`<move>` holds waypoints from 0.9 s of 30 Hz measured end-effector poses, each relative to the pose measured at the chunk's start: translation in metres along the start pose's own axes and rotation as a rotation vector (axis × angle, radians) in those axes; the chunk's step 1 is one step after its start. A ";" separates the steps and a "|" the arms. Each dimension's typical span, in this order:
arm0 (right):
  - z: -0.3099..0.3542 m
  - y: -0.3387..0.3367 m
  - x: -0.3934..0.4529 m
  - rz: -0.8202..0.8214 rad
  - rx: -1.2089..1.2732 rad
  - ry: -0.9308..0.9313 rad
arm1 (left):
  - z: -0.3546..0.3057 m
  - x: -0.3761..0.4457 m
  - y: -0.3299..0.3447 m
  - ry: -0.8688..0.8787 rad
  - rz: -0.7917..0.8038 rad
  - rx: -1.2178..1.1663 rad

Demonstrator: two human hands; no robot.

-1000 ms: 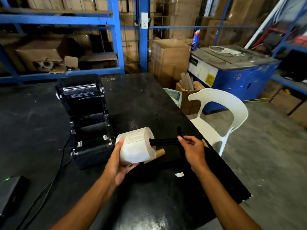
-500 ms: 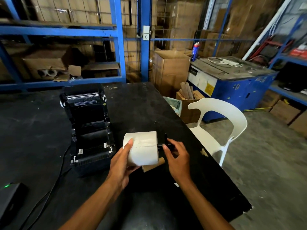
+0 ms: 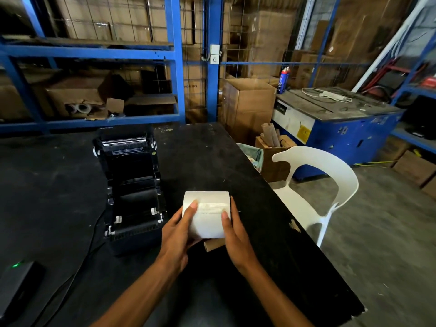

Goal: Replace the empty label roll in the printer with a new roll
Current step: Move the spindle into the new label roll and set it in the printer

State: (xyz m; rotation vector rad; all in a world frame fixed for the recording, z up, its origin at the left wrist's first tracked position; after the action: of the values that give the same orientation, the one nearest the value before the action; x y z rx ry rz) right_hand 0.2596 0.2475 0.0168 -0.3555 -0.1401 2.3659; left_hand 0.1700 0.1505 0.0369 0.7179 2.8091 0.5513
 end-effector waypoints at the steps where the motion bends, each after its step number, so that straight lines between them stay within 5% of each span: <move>1: -0.001 0.000 0.000 -0.003 0.020 0.002 | 0.000 0.000 0.002 0.000 0.004 0.002; 13: -0.005 -0.004 0.008 -0.145 -0.085 0.061 | 0.009 0.008 0.009 -0.024 0.006 -0.004; 27: -0.007 -0.004 0.021 -0.125 0.167 0.074 | 0.019 0.021 0.014 -0.032 -0.082 0.035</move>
State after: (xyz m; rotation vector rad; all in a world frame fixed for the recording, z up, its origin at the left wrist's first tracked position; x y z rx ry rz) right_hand 0.2500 0.2646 0.0064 -0.3428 0.0682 2.2192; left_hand 0.1631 0.1778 0.0232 0.6088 2.8101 0.4740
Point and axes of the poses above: each hand's wrist, its own x-axis towards the middle knuckle, its own y-axis out of the palm, z = x × y, the point moved 1 cm from there along x, towards the middle knuckle, and after that the axes turned 11 degrees about y, right-handed, at the moved point
